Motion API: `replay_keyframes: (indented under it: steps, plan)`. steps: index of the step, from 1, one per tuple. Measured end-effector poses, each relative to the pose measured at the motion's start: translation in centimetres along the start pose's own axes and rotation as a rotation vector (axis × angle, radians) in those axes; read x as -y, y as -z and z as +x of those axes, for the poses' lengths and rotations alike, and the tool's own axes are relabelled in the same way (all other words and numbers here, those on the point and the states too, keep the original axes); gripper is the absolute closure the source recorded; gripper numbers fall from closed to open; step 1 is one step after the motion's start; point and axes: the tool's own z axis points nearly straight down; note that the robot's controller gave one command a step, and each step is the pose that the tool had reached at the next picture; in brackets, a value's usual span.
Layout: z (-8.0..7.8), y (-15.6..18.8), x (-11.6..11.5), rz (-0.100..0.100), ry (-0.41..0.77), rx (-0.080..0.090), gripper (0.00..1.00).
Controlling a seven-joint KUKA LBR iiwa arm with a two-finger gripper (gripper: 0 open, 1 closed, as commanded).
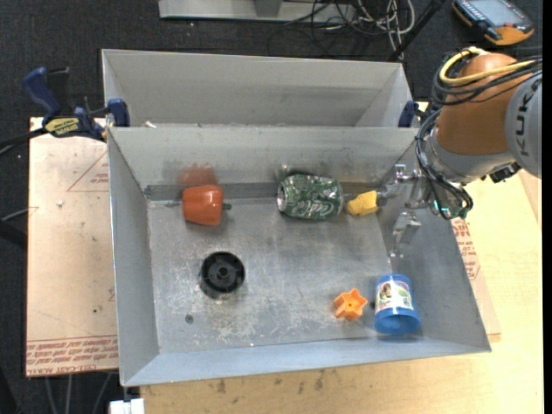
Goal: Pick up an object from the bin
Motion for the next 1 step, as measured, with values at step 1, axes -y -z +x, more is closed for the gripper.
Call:
replay_keyframes:
  steps: [1]
  plan:
    - [-0.19, 0.52, -0.05, 0.001, 0.002, 0.008, 0.00]
